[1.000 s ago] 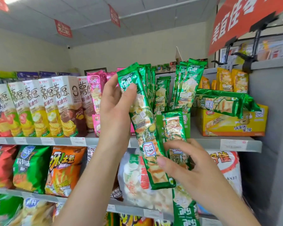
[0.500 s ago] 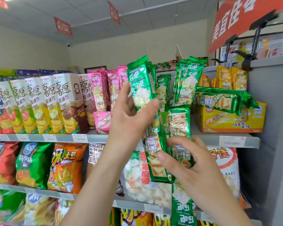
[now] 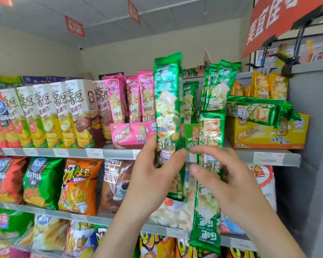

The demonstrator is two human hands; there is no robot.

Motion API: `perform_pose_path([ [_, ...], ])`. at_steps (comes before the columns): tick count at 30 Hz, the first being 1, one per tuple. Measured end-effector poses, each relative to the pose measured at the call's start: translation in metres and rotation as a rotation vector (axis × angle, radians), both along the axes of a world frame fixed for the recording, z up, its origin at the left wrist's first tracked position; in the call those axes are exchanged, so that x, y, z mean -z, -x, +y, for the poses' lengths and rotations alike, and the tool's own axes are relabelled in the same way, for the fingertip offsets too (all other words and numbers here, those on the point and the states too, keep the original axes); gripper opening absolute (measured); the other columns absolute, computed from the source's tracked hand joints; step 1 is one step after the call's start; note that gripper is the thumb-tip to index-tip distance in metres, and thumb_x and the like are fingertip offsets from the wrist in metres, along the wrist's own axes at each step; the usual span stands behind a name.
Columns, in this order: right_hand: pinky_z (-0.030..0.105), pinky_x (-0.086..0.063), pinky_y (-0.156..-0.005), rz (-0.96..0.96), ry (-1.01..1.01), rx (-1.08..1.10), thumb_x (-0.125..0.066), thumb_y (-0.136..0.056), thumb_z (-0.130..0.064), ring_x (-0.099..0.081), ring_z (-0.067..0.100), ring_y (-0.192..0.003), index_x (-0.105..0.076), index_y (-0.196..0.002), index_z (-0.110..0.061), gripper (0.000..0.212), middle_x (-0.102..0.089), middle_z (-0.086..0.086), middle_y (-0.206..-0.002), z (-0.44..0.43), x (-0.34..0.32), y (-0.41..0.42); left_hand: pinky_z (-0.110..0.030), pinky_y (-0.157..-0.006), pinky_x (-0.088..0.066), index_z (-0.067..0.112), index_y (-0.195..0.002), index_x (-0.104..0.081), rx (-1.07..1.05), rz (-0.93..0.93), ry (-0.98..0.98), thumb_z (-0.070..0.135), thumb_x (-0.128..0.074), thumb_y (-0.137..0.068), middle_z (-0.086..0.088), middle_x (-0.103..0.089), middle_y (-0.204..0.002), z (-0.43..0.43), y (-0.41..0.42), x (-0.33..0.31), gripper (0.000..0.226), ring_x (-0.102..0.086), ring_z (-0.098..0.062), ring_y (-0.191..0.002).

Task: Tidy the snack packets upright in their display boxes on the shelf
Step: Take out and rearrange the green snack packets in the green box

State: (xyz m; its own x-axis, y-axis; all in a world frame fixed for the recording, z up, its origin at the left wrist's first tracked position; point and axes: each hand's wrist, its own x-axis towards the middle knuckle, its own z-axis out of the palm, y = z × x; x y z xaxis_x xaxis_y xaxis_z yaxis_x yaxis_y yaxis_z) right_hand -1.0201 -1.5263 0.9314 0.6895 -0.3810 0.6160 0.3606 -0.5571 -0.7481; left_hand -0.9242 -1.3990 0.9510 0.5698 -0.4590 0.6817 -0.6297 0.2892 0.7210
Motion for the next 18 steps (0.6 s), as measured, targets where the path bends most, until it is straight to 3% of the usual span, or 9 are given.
perform_pose_path([
  [2,0.006,-0.035,-0.085,-0.062,-0.043,0.020,-0.055,-0.066,-0.073,-0.048,-0.010,-0.114,-0.065,-0.103,-0.057,0.041,-0.054,-0.014,-0.112,-0.002,-0.006,-0.001,-0.011,-0.076,-0.049,0.037,-0.119,-0.059,-0.069,-0.088,-0.036,0.022,-0.067,-0.091,0.021,-0.069,-0.106,0.000,0.004,0.005,0.033,-0.064,0.006,-0.093],
  [4,0.002,-0.035,-0.082,-0.104,-0.039,0.047,-0.059,-0.067,-0.072,-0.049,-0.011,-0.112,-0.067,-0.102,-0.052,0.041,-0.056,-0.012,-0.113,-0.001,-0.012,-0.003,-0.015,-0.086,-0.048,0.049,-0.124,-0.050,-0.159,-0.191,-0.081,0.032,-0.071,-0.085,0.025,-0.065,-0.115,-0.003,0.009,0.012,0.047,-0.061,0.005,-0.105],
  [6,0.002,-0.036,-0.076,-0.132,-0.003,0.087,-0.061,-0.069,-0.068,-0.052,-0.009,-0.102,-0.068,-0.097,-0.040,0.040,-0.057,-0.004,-0.105,0.000,-0.016,-0.006,-0.014,-0.087,-0.046,0.061,-0.125,-0.039,-0.235,-0.293,-0.110,0.044,-0.070,-0.077,0.032,-0.061,-0.117,-0.006,0.014,0.016,0.059,-0.059,0.007,-0.107],
  [8,0.003,-0.036,-0.071,-0.145,0.001,0.107,-0.064,-0.072,-0.065,-0.052,-0.009,-0.090,-0.064,-0.086,-0.039,0.030,-0.053,-0.002,-0.094,0.003,-0.018,-0.007,-0.005,-0.082,-0.042,0.065,-0.126,-0.032,-0.229,-0.317,-0.125,0.048,-0.066,-0.077,0.041,-0.056,-0.117,-0.007,0.017,0.018,0.062,-0.055,0.016,-0.107],
  [10,0.004,-0.036,-0.071,-0.133,-0.021,0.063,-0.066,-0.076,-0.061,-0.052,-0.005,-0.089,-0.063,-0.080,-0.043,0.018,-0.052,-0.005,-0.090,0.003,-0.018,-0.008,-0.003,-0.081,-0.041,0.060,-0.133,-0.032,-0.123,-0.273,-0.114,0.047,-0.062,-0.085,0.039,-0.056,-0.121,-0.005,0.017,0.020,0.057,-0.055,0.017,-0.104],
  [12,0.010,-0.039,-0.080,-0.122,-0.064,0.010,-0.063,-0.078,-0.060,-0.055,-0.002,-0.095,-0.067,-0.085,-0.041,0.021,-0.058,-0.005,-0.097,-0.003,-0.018,-0.008,-0.007,-0.086,-0.042,0.048,-0.138,-0.039,0.052,-0.153,-0.080,0.044,-0.055,-0.094,0.030,-0.057,-0.128,-0.001,0.015,0.023,0.047,-0.056,0.011,-0.110],
  [14,0.031,-0.044,-0.098,-0.112,-0.104,-0.019,-0.061,-0.079,-0.064,-0.057,0.007,-0.111,-0.070,-0.101,-0.030,0.042,-0.063,0.001,-0.113,-0.010,-0.016,-0.010,-0.005,-0.092,-0.039,0.042,-0.135,-0.050,0.161,-0.014,-0.046,0.042,-0.052,-0.096,0.029,-0.056,-0.131,0.003,0.013,0.025,0.039,-0.050,0.008,-0.122],
  [16,0.046,-0.042,-0.103,-0.108,-0.121,-0.029,-0.058,-0.081,-0.066,-0.056,0.014,-0.115,-0.070,-0.106,-0.026,0.049,-0.063,0.004,-0.117,-0.013,-0.016,-0.011,-0.004,-0.089,-0.041,0.046,-0.125,-0.061,0.223,0.085,-0.018,0.042,-0.053,-0.089,0.027,-0.061,-0.125,0.005,0.010,0.028,0.037,-0.053,0.008,-0.120],
  [18,0.042,-0.042,-0.104,-0.110,-0.119,-0.040,-0.055,-0.083,-0.064,-0.056,0.011,-0.115,-0.070,-0.105,-0.034,0.040,-0.065,-0.002,-0.115,-0.012,-0.016,-0.013,-0.006,-0.088,-0.043,0.047,-0.119,-0.064,0.254,0.098,0.000,0.038,-0.055,-0.088,0.020,-0.066,-0.122,0.005,0.009,0.029,0.034,-0.058,0.003,-0.117],
])
